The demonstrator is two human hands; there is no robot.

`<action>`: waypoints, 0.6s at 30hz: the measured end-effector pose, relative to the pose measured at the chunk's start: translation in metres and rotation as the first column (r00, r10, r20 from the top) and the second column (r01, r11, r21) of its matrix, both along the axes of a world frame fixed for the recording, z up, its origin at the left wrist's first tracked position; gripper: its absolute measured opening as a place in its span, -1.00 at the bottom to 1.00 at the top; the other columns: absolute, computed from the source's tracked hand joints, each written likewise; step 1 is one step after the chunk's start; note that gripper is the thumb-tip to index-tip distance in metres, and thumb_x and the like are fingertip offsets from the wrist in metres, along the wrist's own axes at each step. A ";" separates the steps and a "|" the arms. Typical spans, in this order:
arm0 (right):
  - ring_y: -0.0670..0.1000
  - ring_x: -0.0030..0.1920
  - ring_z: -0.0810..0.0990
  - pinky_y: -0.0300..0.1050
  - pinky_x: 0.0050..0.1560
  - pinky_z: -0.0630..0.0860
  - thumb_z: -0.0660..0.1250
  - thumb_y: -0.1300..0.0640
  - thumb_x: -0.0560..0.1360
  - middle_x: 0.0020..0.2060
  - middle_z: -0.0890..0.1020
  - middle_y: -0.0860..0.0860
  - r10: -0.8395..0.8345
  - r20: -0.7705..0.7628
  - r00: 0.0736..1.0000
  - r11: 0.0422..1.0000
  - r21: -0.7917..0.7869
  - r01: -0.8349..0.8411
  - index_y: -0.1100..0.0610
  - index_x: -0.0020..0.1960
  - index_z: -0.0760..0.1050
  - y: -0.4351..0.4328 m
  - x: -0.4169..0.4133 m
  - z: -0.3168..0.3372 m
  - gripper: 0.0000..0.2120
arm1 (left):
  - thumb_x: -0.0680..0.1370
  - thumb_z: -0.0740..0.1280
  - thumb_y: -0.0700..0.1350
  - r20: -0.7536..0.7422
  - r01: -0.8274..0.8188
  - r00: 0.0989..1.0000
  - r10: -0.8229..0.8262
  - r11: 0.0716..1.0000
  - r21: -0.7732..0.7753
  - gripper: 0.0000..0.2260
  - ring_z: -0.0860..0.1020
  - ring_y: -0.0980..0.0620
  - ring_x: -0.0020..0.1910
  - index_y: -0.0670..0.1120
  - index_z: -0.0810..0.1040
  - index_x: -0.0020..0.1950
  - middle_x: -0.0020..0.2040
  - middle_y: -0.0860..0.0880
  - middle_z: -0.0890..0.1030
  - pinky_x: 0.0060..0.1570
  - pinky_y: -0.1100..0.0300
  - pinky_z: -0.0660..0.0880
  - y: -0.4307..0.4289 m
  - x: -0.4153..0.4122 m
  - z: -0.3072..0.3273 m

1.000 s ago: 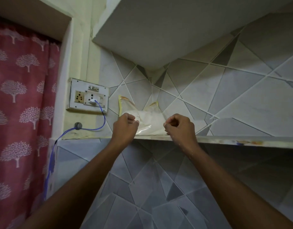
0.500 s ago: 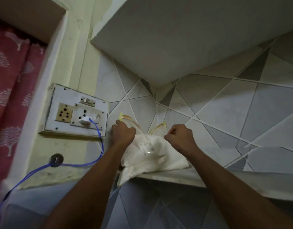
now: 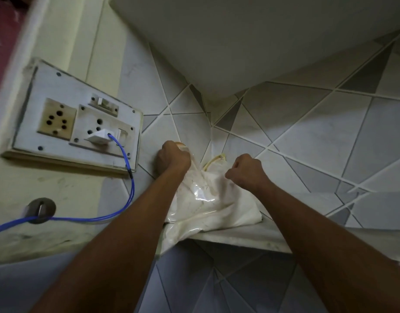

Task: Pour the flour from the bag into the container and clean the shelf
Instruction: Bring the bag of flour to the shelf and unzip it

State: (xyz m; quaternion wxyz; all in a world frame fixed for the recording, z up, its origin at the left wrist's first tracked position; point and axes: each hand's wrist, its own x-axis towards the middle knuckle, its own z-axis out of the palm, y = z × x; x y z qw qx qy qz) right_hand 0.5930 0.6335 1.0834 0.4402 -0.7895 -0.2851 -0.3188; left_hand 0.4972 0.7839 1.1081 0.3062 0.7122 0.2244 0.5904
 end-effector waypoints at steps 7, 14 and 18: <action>0.09 -0.09 0.51 -0.21 -0.38 0.31 0.38 0.13 0.44 0.02 0.53 0.15 -0.057 0.026 0.998 0.997 -0.059 0.058 0.19 0.01 0.41 -0.013 -0.005 0.004 -0.78 | 0.63 0.28 -0.18 0.269 -0.196 0.958 0.104 0.918 0.345 -0.79 0.53 -0.18 0.12 -0.17 0.45 0.25 0.23 -0.16 0.47 0.02 0.01 0.49 -0.023 0.014 -0.019; 0.16 0.00 0.55 -0.11 -0.09 0.43 0.25 0.22 0.47 0.12 0.57 0.20 -0.049 0.047 0.998 0.999 -0.022 0.050 0.19 0.17 0.46 -0.034 -0.008 0.017 -0.72 | 0.59 0.33 -0.30 0.512 -0.174 0.857 -0.057 0.903 0.392 -0.90 0.60 -0.07 -0.03 -0.22 0.50 0.10 0.01 -0.15 0.62 -0.18 0.33 0.29 -0.052 -0.021 -0.008; 0.19 0.04 0.61 -0.06 0.02 0.49 0.22 0.20 0.59 0.10 0.62 0.20 -0.003 0.110 0.994 1.000 0.015 0.001 0.04 0.36 0.40 -0.042 -0.008 0.019 -0.65 | 0.55 0.36 -0.35 0.623 -0.241 0.770 -0.140 0.840 0.487 -0.91 0.49 0.07 -0.21 -0.28 0.53 0.05 -0.13 -0.17 0.63 -0.13 0.58 0.28 -0.071 -0.037 -0.007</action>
